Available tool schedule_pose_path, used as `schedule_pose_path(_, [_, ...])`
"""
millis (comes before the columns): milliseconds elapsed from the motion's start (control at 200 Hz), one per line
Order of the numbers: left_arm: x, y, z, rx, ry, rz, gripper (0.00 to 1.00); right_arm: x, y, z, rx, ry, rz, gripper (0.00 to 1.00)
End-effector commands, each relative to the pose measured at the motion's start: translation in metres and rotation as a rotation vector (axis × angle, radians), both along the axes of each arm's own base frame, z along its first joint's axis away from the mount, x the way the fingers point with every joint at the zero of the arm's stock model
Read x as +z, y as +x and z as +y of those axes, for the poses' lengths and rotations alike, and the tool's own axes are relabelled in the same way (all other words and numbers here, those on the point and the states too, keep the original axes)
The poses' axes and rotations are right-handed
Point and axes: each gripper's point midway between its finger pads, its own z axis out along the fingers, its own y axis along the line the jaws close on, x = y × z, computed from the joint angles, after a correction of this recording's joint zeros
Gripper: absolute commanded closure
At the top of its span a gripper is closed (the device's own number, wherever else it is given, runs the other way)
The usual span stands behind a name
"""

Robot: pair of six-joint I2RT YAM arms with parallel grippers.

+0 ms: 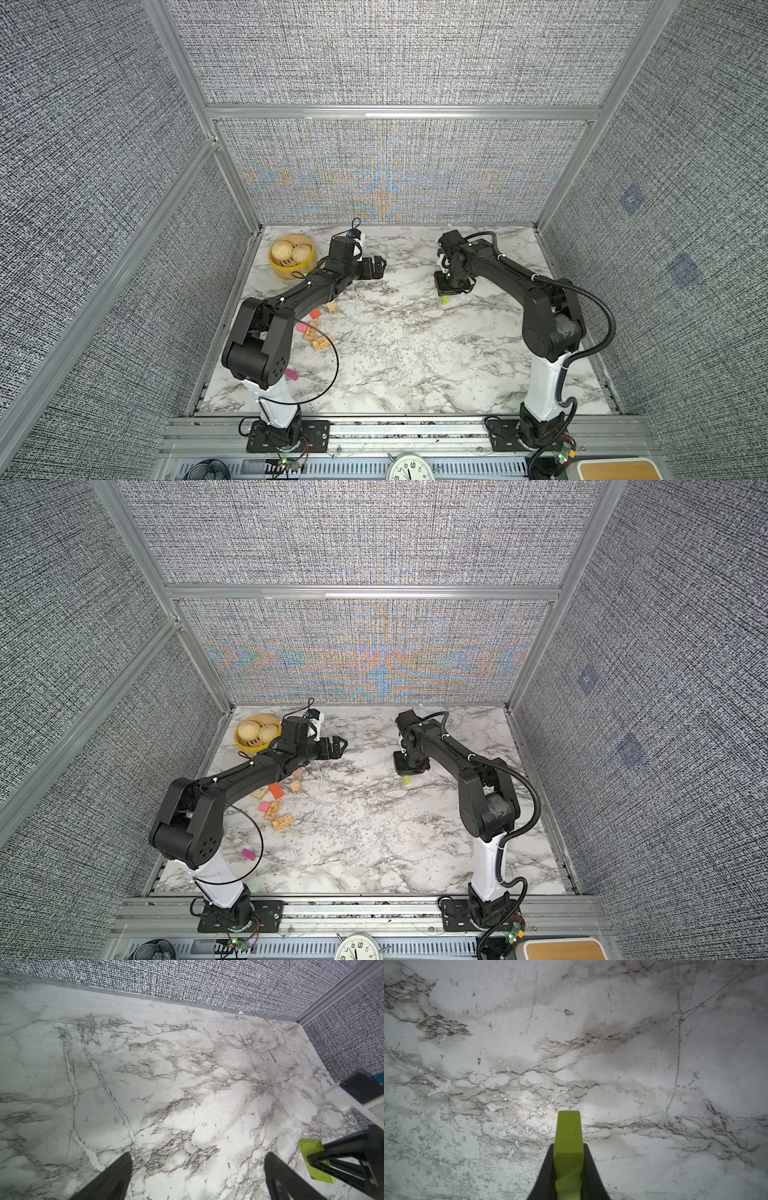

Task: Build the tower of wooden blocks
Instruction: 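Stand the lime-green block upright on the table with the right gripper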

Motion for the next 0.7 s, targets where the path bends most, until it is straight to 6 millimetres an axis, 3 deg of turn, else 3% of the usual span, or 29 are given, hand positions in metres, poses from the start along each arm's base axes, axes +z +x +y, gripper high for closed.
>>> schedule_pose_path(0, [-0.004,0.002,0.005,0.015,0.029,0.005,0.01,-0.008,-0.002,-0.005,0.003,-0.043,0.026,0.94])
schedule_pose_path(330, [-0.011,0.006,0.004,0.010,0.045,0.022,0.01,-0.033,0.001,-0.015,0.004,-0.120,0.056,0.93])
schedule_pose_path(580, [-0.015,0.006,0.003,0.007,0.050,0.033,0.01,-0.041,0.003,-0.013,0.004,-0.120,0.066,0.84])
schedule_pose_path(695, [-0.016,0.006,0.004,0.012,0.054,0.035,0.01,-0.042,0.002,-0.014,0.003,-0.123,0.064,0.75])
